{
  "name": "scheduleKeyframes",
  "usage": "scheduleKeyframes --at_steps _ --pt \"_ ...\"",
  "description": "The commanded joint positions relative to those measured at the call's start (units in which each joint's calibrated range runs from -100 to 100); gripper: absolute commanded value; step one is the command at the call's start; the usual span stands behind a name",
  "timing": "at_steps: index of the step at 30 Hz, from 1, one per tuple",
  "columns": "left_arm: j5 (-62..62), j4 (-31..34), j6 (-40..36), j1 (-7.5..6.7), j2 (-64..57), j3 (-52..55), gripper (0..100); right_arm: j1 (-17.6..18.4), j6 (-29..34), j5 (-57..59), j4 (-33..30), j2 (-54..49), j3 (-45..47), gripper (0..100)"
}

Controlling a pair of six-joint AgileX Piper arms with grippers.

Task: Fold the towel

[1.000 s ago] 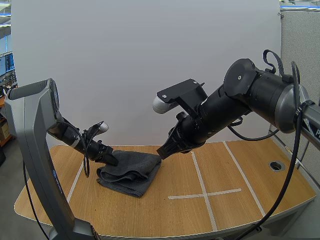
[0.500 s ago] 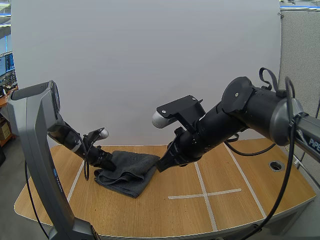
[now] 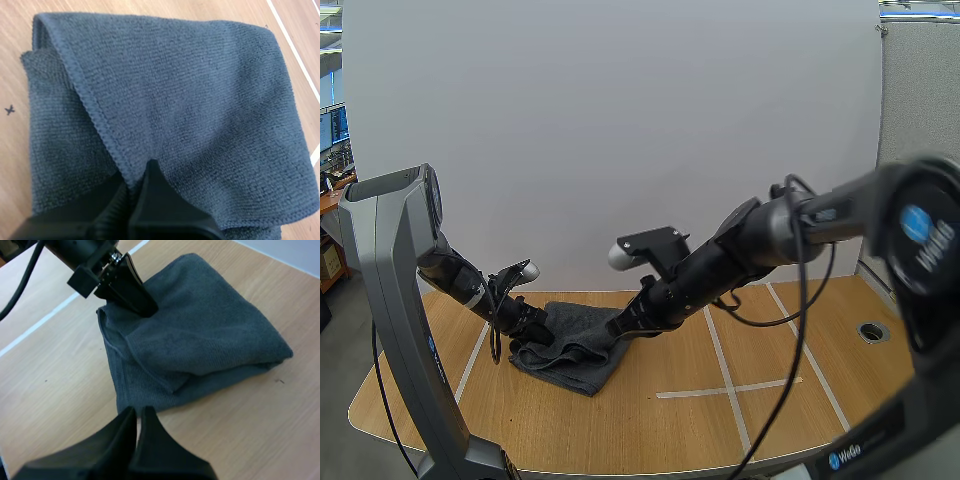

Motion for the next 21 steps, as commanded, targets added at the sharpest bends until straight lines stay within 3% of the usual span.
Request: scheduleKeyframes --at_steps 1,3,5,16,21 --pt "-2.8 0.2 -1.1 -0.28 0.6 0.4 0 3.5 -2.1 -10.4 2.0 9.3 -4.1 53" --pt "-2.8 0.2 -1.3 -0.28 0.6 0.4 0 4.7 -2.1 -16.8 1.2 11.6 -4.8 71" --pt "-2.8 0.2 -1.3 -0.28 0.6 0.4 0 6.3 -2.1 -22.3 -1.8 13.5 -5.2 78" --pt "-2.8 0.2 -1.5 -0.28 0.6 0.4 0 14.2 -2.1 -46.3 -14.3 14.6 -5.1 78" --pt "-2.8 0.2 -1.5 -0.28 0.6 0.4 0 16.0 -2.1 -55.2 -15.4 14.9 -5.1 78"
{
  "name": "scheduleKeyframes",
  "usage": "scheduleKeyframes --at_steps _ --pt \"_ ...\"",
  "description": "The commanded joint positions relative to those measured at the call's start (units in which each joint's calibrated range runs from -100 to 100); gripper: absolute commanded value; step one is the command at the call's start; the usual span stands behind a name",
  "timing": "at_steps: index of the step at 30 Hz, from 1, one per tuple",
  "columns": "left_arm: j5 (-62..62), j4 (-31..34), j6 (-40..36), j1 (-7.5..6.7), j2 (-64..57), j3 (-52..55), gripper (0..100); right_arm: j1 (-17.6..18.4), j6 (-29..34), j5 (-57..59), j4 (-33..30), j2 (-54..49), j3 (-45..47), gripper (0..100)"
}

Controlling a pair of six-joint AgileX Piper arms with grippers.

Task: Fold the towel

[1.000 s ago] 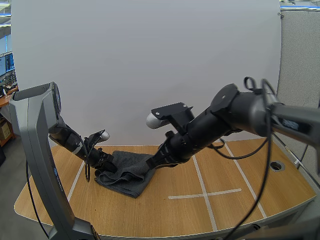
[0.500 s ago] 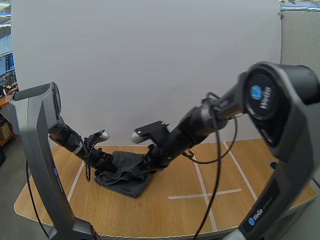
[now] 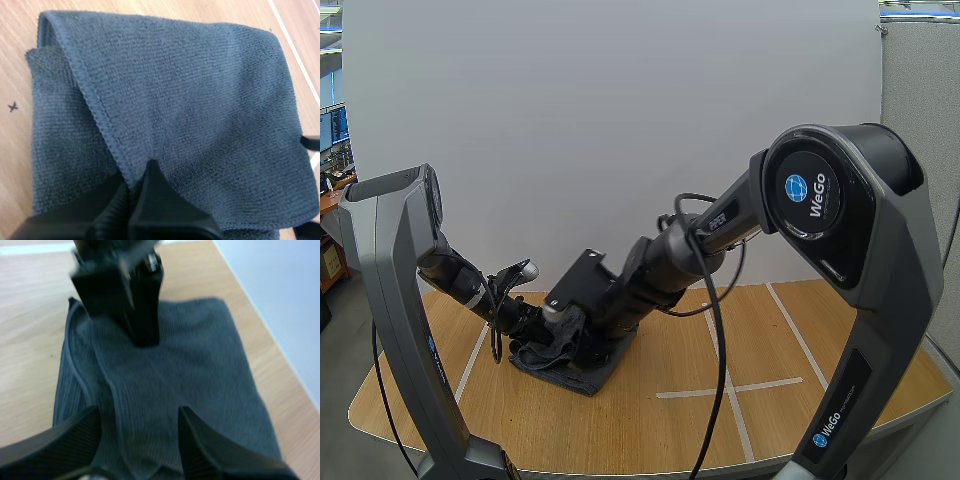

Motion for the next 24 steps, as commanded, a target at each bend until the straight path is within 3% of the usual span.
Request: scheduleKeyframes --at_steps 1,6,10,12,16,24 --pt "-2.4 0.2 -0.2 -0.28 0.6 0.4 0 3.4 -0.5 -13.5 -4.2 0.3 -0.2 78" --pt "-2.4 0.3 -0.2 -0.28 0.6 0.4 0 3.5 -0.5 -17.3 -5.7 5.0 -0.2 75" --pt "-3.2 0.3 -0.2 -0.28 0.6 0.4 0 3.5 -0.5 -19.0 -5.7 7.4 -0.2 64" --pt "-3.2 0.3 -0.2 -0.28 0.6 0.4 0 3.5 -0.5 -21.7 -5.9 7.4 -0.2 49" --pt "-4.0 0.3 -0.2 -0.28 0.6 0.4 0 3.5 -0.5 -23.5 -5.9 5.7 -0.2 1" --pt "-8.3 0.3 -0.1 -0.28 0.6 0.4 0 3.5 -0.5 -9.5 -5.9 -3.5 -0.2 0"
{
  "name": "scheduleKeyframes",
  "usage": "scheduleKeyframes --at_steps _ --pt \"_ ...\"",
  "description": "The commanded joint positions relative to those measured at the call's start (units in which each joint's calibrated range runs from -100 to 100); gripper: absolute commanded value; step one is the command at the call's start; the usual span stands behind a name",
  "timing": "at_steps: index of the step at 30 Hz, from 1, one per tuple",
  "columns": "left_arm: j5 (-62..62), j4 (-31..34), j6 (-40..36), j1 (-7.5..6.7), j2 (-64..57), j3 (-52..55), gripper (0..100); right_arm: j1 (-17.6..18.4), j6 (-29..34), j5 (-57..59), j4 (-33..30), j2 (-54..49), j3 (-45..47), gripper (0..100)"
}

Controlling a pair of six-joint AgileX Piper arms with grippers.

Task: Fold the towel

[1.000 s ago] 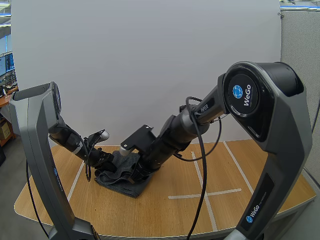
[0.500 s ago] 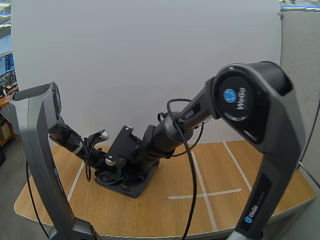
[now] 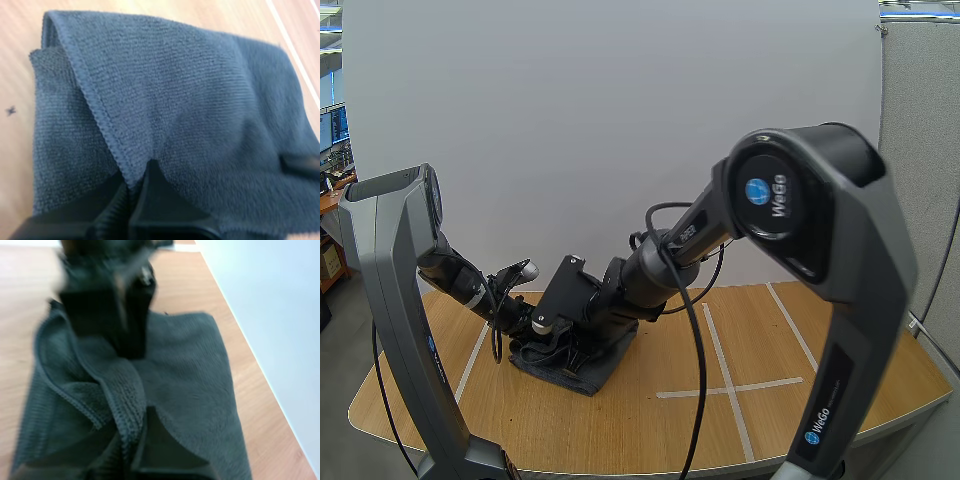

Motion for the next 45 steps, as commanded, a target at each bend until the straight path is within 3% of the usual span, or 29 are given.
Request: scheduleKeyframes --at_steps 1,6,10,20,21,23,24,25,26,31,36,37,41,45 --pt "-7.1 0.6 0.1 -0.28 0.6 0.3 0 0.0 -0.2 14.5 -0.3 -8.7 -0.2 0" --pt "-7.9 0.6 0.1 -0.28 0.6 0.3 0 0.0 5.2 29.3 -4.2 -9.9 -0.2 0" --pt "-9.1 0.6 0.1 -0.28 0.6 0.3 0 0.0 10.6 32.9 -10.1 -8.1 -0.2 0" --pt "-9.5 0.8 0.1 -0.28 0.6 0.3 0 0.0 12.3 37.7 -10.6 -5.8 2.5 0" --pt "-9.5 0.8 0.1 -0.28 0.6 0.3 0 0.0 12.6 39.0 -10.6 -6.3 2.5 10" --pt "-9.7 0.8 0.1 -0.28 0.6 0.3 0 0.0 13.3 41.5 -10.6 -7.2 2.5 46" --pt "-9.7 0.8 0.1 -0.28 0.6 0.3 0 0.0 14.3 42.8 -10.6 -7.9 2.5 74" --pt "-9.7 0.8 0.1 -0.28 0.6 0.3 0 0.0 15.1 43.8 -10.7 -8.5 2.5 91" --pt "-9.9 0.8 0.1 -0.28 0.6 0.3 0 0.0 16.3 45.2 -11.3 -9.3 2.5 100" --pt "-10.9 0.9 0.1 -0.28 0.6 0.3 0 0.0 20.0 49.3 -15.9 -15.4 2.5 100" --pt "-10.7 1.4 0.0 -0.28 0.6 0.2 0 0.0 20.2 41.3 -16.2 -22.1 2.5 97" --pt "-10.3 1.5 0.0 -0.28 0.4 0.2 0 -0.1 20.2 39.4 -16.2 -22.4 2.5 82" --pt "-8.6 2.1 -0.4 -0.28 0.4 0.2 0 -0.2 20.2 31.7 -16.2 -19.9 2.5 0" --pt "-8.3 2.1 -1.3 -0.28 0.4 0.2 0 -0.2 20.3 18.4 -15.7 -13.5 2.5 0"
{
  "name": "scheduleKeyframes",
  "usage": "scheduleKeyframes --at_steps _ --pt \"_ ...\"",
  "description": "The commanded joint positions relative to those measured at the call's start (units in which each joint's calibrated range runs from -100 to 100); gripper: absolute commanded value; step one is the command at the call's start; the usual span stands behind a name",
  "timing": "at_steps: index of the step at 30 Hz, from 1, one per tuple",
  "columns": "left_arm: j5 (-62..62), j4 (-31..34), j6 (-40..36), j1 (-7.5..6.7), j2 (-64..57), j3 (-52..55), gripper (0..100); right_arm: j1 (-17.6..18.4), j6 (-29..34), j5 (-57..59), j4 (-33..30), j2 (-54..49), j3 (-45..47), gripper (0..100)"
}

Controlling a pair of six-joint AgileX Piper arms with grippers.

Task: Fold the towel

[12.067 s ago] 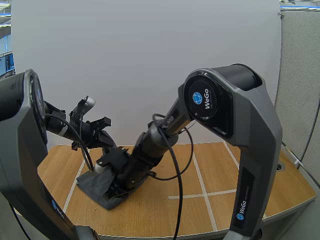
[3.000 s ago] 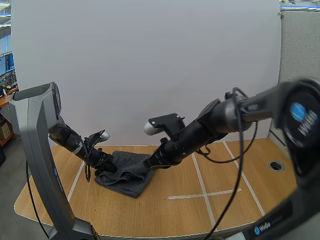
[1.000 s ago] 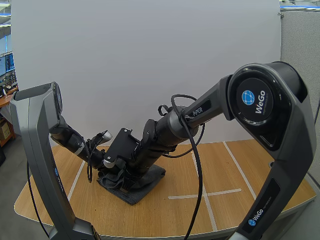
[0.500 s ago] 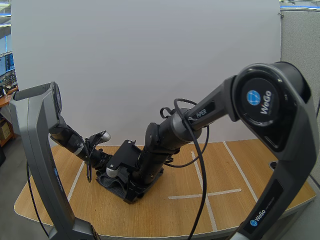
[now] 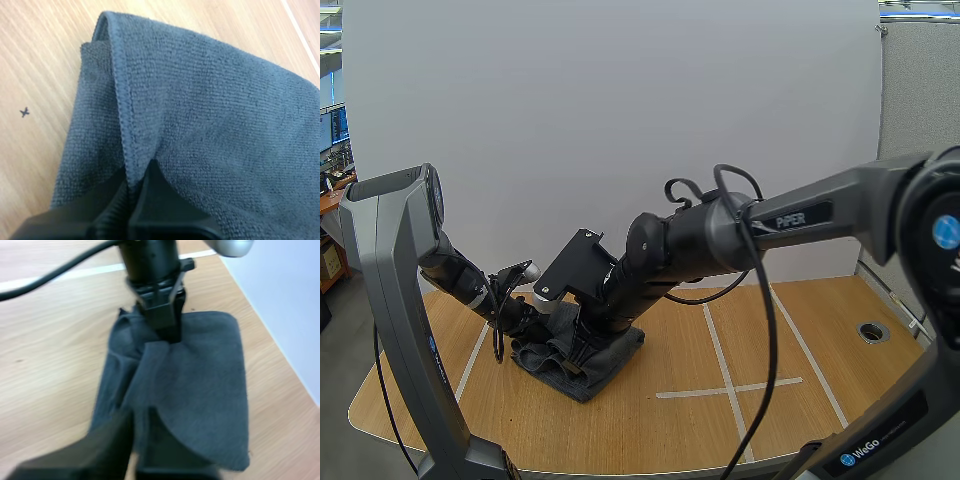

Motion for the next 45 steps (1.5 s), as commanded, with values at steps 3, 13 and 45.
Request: scheduleKeyframes --at_steps 3,13,45 --pt "-4.4 1.9 -1.3 0.12 0.4 -0.2 0 -0.2 -0.2 -24.3 0.1 12.3 0.2 0" --pt "-3.5 2.1 -2.1 0.12 -1.4 -0.2 0 -0.4 -0.5 -33.2 0.0 24.9 0.1 0" --pt "-15.5 14.5 -3.5 0.12 -12.3 0.1 46 -5.6 -4.3 -20.3 2.5 10.5 10.1 0"
